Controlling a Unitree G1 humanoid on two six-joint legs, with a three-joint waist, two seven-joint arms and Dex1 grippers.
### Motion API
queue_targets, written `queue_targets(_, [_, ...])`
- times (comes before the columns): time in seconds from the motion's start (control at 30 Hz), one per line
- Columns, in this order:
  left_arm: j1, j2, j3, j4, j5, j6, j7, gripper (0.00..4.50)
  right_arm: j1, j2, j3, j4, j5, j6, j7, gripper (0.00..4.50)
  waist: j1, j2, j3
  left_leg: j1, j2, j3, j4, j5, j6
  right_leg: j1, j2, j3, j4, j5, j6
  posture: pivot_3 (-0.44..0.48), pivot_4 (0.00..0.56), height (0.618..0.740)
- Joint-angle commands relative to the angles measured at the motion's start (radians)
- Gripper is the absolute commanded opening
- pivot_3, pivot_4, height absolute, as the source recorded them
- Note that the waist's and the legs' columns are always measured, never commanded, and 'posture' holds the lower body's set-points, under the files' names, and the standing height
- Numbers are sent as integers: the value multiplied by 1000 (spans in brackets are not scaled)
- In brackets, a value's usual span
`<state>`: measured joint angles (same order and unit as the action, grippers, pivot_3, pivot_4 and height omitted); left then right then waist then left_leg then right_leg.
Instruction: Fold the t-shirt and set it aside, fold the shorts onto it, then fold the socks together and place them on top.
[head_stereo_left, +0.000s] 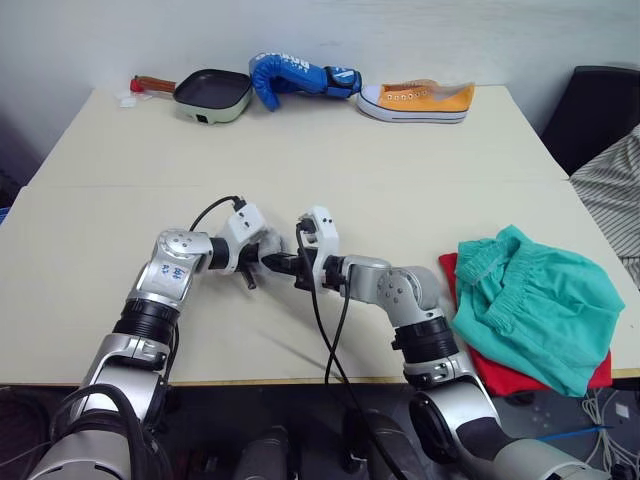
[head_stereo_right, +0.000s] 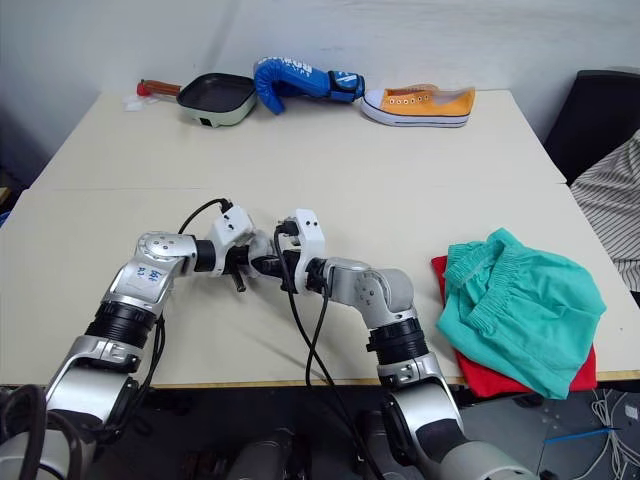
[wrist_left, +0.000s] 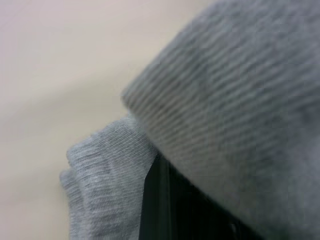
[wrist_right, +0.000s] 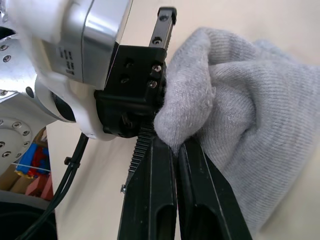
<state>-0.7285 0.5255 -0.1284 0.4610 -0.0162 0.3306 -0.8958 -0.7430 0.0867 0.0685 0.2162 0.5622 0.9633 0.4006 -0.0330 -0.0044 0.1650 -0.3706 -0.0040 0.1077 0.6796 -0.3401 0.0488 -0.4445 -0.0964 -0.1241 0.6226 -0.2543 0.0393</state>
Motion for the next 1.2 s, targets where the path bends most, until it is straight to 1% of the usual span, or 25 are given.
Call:
queue_targets(0.03, [34,30,42,-35,-25,74,11,406,-24,9,16,11,-17,-47,37,703,-4,0,0,0,0,0,0,0,0,0,0,0,0,0,0,0,150,740])
queue_targets(0.07, [41,40,55,-57,-40,98,4,626,-25,12,21,20,-25,-58,43,1078,-5,1,0,0,0,0,0,0,0,0,0,0,0,0,0,0,150,740])
queue_targets(0.1, [45,50,70,-77,-53,116,-1,821,-27,13,27,28,-34,-68,48,1301,-7,1,1,0,0,0,-1,0,-1,0,0,0,0,0,0,0,150,740])
queue_targets(0.13, [45,61,92,-93,-71,143,-1,1095,-29,13,35,38,-45,-81,55,1630,-11,1,1,0,0,0,-1,0,-1,0,0,0,0,0,0,0,150,740])
queue_targets(0.2, [37,85,145,-126,-126,212,-9,1680,-32,12,48,58,-67,-107,67,2261,-14,1,3,0,0,0,-1,0,-1,0,0,0,0,0,0,0,150,740])
queue_targets(0.3, [12,120,212,-175,-220,319,-50,2630,-36,11,61,79,-90,-137,88,3322,-18,1,5,-1,0,-1,-1,0,-1,-1,0,0,0,0,0,0,150,740])
queue_targets(0.4, [-33,148,266,-228,-334,424,-112,2636,-38,12,71,89,-104,-154,114,4372,-18,0,6,-1,0,-1,-1,0,-2,-1,0,0,0,0,0,0,150,740])
queue_targets(0.47, [-67,144,268,-267,-385,475,-129,2636,-36,8,93,95,-124,-169,134,4444,-14,0,7,-1,0,-3,0,0,-2,0,0,0,0,0,0,0,150,740])
queue_targets(0.53, [-85,129,232,-300,-392,484,-134,2636,-36,10,104,107,-140,-184,144,4444,-13,0,7,-1,-1,-3,0,0,-2,0,0,0,-1,0,0,0,150,740])
queue_targets(0.57, [-89,124,209,-313,-388,480,-136,2448,-37,13,105,113,-146,-190,147,4485,-13,0,7,-1,-1,-3,0,0,-2,0,0,0,-1,0,0,0,150,740])
queue_targets(0.63, [-91,116,154,-331,-374,475,-144,2027,-40,18,107,128,-158,-201,149,4500,-14,0,7,-1,-1,-3,-1,0,-2,0,0,0,-1,0,0,0,150,740])
queue_targets(0.7, [-88,116,97,-319,-330,432,-141,1391,-43,19,111,141,-173,-211,150,4500,-17,0,7,-1,-1,-3,-1,0,-3,0,1,0,-1,0,0,0,150,740])
queue_targets(0.83, [-76,135,-15,-218,-192,288,-117,58,-36,9,135,131,-194,-231,179,4500,-22,0,7,0,0,-2,-2,2,-6,0,2,1,-1,0,0,0,150,740])
queue_targets(1.0, [-81,139,-59,-107,-102,168,-97,25,4,-21,193,41,-201,-259,263,4500,-19,0,7,-1,0,-2,-3,2,-6,-1,2,1,-1,0,0,0,150,740])
queue_targets(1.2, [-52,147,-71,-55,-49,99,-110,25,24,-90,190,-92,-192,-248,311,4500,-17,0,8,-1,0,-3,-3,2,-6,-1,2,1,-2,0,0,0,150,740])
